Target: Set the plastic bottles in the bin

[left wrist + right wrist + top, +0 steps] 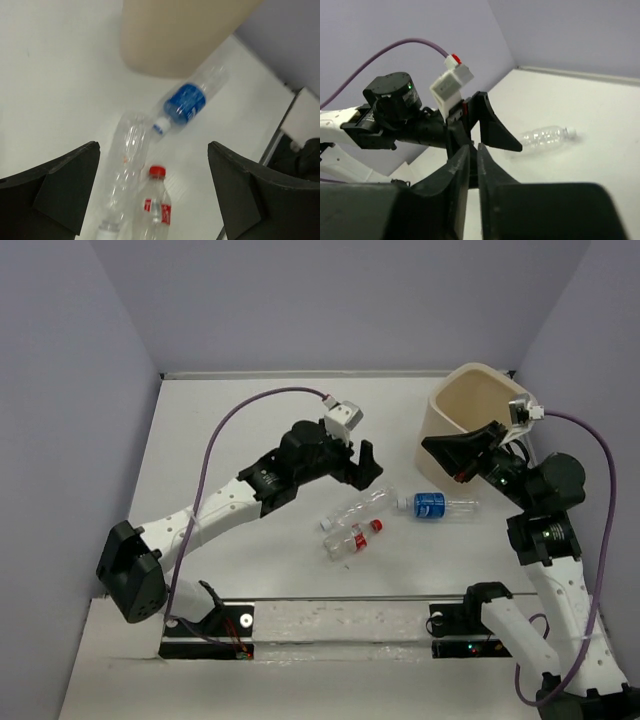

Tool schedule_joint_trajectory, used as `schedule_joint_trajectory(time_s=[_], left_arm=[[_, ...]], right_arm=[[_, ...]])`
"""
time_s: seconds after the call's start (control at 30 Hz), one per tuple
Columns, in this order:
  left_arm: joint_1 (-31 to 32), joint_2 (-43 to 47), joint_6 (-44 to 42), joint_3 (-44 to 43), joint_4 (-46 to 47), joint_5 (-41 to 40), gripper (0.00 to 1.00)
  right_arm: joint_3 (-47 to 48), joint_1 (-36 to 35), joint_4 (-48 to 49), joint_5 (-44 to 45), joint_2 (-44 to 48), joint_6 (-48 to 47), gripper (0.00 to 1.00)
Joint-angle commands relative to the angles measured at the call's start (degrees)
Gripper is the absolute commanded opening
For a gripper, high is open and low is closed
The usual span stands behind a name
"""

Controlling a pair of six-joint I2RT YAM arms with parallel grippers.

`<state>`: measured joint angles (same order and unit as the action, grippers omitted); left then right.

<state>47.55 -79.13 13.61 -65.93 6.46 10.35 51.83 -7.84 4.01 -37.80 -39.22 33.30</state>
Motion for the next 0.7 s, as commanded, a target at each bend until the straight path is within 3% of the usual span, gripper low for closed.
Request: schedule_joint_trajectory(time_s=[0.0,0.07,0.1,0.17,0.27,0.47,0.6,0.67], left_arm=[[1.9,-0.3,-3.5,7.2,-3.9,-8.1,0.99],[3.6,-1.9,-3.4,8.1,-2.9,-9.7,0.99],[4.0,-2.6,-3.5,8.5,-2.2,-9.7,0.99],[4.5,-5.2,-3.7,9.2,-0.6,-12.2,0.99],[4.9,-8.0,-4.1,10.0,2.8,-11.3,0.99],[4.9,-14.6,-6.1,7.9,4.9,-8.9,0.99],[4.9,-19.0,-6.8,5.3,2.9,-8.8,0.99],[4.9,-21.7,-6.9,3.2,0.4,-8.9,0.99]], right_arm=[[-3.4,-0.2,5.0,-5.4,-1.1,2.5,0.26],[-4.6,-1.0,4.7,-6.5,-1.9,2.5,0.35],[-5.2,-1.7,4.8,-7.5,-2.2,2.6,0.45],[-6.0,-5.1,3.7,-6.7,-2.5,1.9,0.51],[-9.0,-9.6,-0.4,-2.6,-2.5,-1.8,0.52],[-15.9,-11.5,-2.1,0.8,-0.1,-1.2,0.55],[-18.9,-12.0,-4.2,3.9,2.2,-0.9,0.78],[-20.5,-12.0,-6.8,5.4,3.5,-0.3,0.84]])
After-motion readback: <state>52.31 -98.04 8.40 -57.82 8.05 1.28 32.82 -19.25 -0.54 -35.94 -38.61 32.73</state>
